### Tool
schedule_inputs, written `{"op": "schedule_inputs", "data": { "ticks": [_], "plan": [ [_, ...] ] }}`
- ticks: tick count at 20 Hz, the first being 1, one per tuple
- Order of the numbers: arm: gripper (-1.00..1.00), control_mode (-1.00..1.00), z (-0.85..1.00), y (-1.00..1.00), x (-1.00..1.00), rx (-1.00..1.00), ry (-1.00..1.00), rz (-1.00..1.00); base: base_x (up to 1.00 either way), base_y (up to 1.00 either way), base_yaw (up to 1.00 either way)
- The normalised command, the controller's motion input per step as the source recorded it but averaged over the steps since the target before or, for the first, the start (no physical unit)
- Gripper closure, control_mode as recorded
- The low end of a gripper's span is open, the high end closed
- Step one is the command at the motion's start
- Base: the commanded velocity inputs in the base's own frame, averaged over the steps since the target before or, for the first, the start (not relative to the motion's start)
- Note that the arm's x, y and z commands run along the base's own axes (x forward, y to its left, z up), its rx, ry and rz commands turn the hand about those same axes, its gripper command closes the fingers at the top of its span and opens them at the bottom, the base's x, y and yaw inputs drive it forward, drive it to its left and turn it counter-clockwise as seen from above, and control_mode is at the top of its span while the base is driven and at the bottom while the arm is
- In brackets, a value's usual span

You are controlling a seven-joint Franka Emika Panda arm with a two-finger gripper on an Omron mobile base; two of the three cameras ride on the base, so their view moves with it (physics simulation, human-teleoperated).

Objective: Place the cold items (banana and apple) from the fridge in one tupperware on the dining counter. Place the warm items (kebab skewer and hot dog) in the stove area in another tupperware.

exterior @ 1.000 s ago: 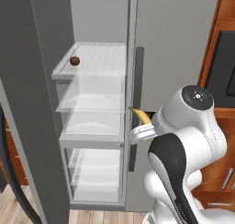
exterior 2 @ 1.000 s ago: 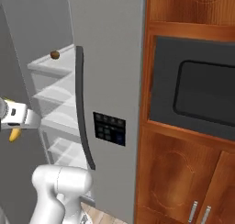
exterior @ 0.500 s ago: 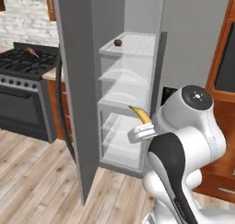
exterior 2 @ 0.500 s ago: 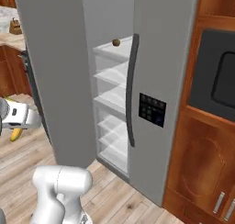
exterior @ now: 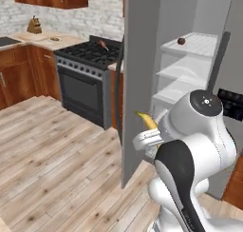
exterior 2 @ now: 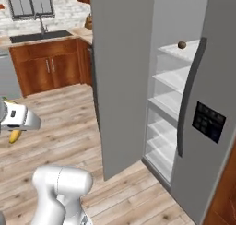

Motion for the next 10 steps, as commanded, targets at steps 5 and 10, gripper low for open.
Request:
{"op": "schedule_inputs", "data": {
  "ticks": [5, 10],
  "plan": [
    [1.0, 1.0, 0.0, 0.0, 0.0, 0.0, 0.0, 0.0, -0.74, -0.01, 0.82],
    [1.0, 1.0, 0.0, 0.0, 0.0, 0.0, 0.0, 0.0, -0.73, -0.08, 0.81]
  ]
}}
